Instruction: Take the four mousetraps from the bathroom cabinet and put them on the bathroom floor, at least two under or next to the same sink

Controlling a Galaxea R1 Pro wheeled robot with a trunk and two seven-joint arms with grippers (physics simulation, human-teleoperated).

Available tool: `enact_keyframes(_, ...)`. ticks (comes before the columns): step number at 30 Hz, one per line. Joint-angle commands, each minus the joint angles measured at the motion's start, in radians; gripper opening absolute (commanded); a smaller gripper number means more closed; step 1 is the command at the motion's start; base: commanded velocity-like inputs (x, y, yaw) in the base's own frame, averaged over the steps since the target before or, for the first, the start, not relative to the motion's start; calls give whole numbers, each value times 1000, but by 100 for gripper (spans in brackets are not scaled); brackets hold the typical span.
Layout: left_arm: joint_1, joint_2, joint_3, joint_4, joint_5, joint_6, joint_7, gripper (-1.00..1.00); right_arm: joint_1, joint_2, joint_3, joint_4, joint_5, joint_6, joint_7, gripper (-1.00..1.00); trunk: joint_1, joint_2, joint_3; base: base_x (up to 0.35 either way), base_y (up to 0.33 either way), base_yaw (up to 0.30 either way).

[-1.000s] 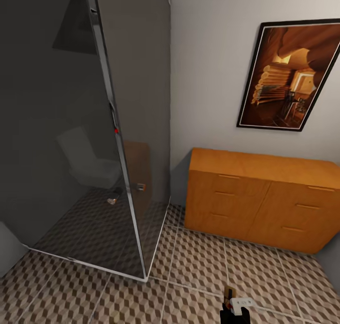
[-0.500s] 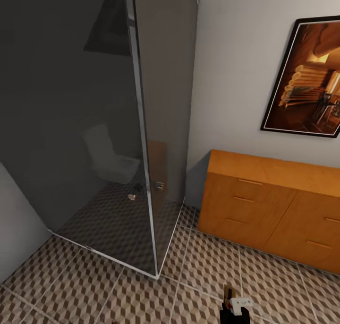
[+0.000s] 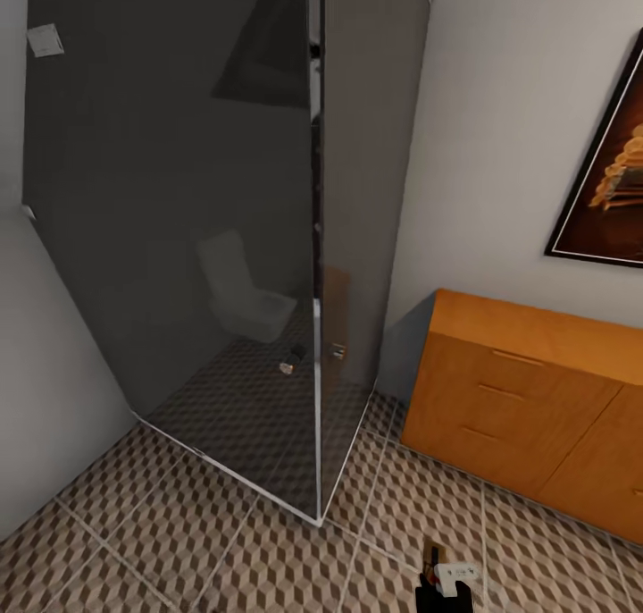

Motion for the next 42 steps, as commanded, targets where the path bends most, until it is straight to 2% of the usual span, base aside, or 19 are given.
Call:
enact_keyframes(1, -1, 0, -9, 1, 1, -2, 8, -100, -1, 0, 3, 1, -10, -4, 7, -100, 0, -2, -2, 0, 0, 262)
enact_keyframes(42, -1, 0, -9, 1, 1, -2, 8, -100, -1, 0, 4, 1, -10, -2, 7, -100, 0, -2, -2, 0, 0, 262)
